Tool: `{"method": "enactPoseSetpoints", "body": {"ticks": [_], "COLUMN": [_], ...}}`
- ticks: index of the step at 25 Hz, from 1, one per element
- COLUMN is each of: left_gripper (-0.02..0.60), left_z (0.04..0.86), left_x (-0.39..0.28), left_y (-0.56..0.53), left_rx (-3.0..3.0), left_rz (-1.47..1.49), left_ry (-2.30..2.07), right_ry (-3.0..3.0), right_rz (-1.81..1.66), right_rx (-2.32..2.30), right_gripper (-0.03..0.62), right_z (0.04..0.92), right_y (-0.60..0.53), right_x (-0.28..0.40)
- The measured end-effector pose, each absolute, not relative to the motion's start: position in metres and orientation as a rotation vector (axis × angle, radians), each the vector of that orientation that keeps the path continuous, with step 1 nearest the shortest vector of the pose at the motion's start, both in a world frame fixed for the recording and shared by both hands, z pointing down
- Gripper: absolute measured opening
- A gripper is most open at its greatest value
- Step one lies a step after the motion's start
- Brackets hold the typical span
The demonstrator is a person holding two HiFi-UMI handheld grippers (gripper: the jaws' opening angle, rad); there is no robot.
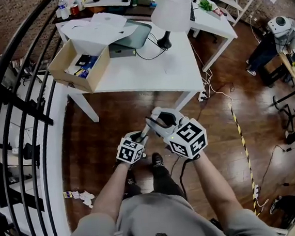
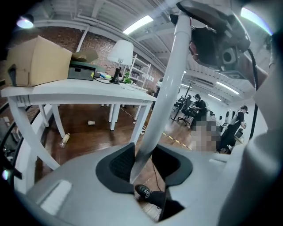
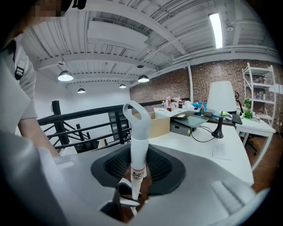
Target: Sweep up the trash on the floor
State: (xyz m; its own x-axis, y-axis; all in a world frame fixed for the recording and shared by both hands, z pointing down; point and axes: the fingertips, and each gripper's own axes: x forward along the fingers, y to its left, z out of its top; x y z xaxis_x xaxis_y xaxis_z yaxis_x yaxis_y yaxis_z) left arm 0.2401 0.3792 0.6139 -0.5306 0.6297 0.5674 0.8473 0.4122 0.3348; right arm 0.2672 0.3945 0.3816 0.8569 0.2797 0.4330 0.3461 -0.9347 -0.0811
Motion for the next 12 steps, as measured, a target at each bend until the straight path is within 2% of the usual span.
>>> {"method": "enactPoseSetpoints", "body": {"ticks": [12], "left_gripper": [0.121], "left_z": [0.7], "left_x": [0.276], "left_y": [0.469], "left_rx": [-1.701], "left_rz": [-1.093], "left_ry": [-1.971], "right_ry": [0.033], "right_rz": [-0.71], "right_rx": [-2.947], "right_gripper": [0.107], "right_z": [0.468], "right_y": [0.483], "right_x": [0.305]}}
